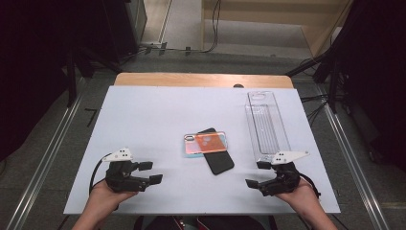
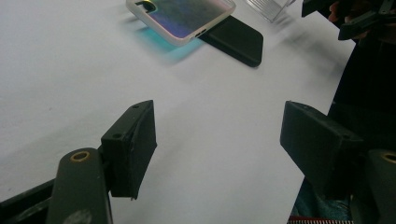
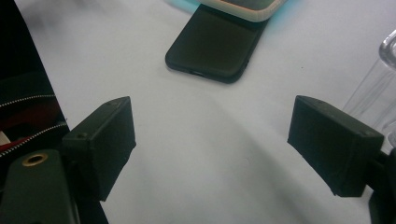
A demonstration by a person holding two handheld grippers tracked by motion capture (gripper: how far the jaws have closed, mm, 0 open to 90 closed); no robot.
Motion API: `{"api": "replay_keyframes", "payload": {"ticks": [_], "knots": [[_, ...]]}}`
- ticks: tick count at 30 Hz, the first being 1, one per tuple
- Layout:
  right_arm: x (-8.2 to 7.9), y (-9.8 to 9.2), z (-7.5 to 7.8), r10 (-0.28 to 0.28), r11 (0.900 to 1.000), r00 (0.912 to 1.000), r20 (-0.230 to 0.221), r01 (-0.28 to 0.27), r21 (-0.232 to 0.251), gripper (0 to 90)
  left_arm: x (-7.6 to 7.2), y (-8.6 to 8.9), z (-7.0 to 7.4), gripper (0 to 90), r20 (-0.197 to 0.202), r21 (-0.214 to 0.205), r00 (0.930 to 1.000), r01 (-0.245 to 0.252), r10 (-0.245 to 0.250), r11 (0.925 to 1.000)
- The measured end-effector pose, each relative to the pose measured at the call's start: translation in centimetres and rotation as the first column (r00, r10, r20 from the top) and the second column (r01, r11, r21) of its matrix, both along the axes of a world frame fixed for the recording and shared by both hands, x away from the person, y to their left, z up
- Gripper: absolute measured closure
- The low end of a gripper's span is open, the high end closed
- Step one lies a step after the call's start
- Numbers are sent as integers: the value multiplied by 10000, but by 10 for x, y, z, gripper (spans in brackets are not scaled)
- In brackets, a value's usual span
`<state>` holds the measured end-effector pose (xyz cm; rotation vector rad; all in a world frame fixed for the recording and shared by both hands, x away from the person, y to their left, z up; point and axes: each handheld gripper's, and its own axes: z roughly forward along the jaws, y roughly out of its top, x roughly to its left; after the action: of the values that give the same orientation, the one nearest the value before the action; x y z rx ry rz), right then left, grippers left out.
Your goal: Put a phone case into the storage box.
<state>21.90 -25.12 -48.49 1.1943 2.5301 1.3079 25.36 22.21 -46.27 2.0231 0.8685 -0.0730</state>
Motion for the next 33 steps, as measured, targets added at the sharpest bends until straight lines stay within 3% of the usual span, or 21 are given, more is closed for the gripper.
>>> {"api": "replay_keyframes", "payload": {"ticks": [33], "knots": [[0, 1, 1, 1, 10000, 10000, 49, -1, 34, 180, 1, 1, 0, 274, -209, 81, 9996, -204, 206, 9998]]}}
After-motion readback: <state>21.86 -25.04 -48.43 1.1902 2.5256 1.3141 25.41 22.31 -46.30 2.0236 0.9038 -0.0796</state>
